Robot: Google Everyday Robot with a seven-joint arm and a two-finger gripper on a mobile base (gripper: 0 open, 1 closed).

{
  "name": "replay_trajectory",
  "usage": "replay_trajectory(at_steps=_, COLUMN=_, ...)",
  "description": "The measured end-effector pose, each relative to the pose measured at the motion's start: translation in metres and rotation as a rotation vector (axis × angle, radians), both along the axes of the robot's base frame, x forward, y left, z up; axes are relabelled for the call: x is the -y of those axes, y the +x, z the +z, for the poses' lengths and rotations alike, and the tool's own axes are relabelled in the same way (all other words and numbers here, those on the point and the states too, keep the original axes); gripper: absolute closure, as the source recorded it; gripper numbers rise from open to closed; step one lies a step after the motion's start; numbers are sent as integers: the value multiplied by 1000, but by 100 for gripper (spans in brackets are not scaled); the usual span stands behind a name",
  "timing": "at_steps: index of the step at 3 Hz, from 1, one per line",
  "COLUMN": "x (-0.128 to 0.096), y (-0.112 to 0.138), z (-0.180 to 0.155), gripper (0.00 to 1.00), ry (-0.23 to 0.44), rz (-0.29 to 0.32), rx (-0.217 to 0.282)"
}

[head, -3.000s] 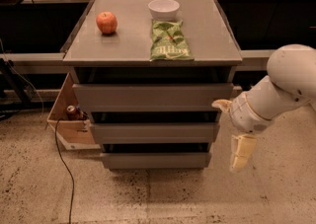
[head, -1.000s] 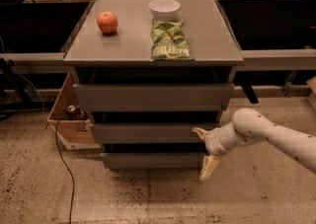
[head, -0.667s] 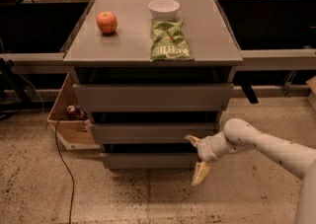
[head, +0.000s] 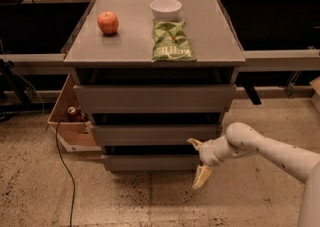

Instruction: Open bottom drawer

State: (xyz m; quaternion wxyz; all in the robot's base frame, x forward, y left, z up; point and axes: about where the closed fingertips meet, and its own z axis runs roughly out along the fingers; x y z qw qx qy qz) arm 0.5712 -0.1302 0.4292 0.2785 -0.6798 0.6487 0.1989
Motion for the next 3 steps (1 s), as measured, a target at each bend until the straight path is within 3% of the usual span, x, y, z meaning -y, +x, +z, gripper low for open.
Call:
replay_trajectory(at_steps=2, x=-16, y=13, z=-53, gripper=0, ry=44, rz=-68, rx=-11)
replay_trajectory(at_steps=3, x=-20, y=32, z=-88, gripper=0, ry=67, rz=-103, rx=20)
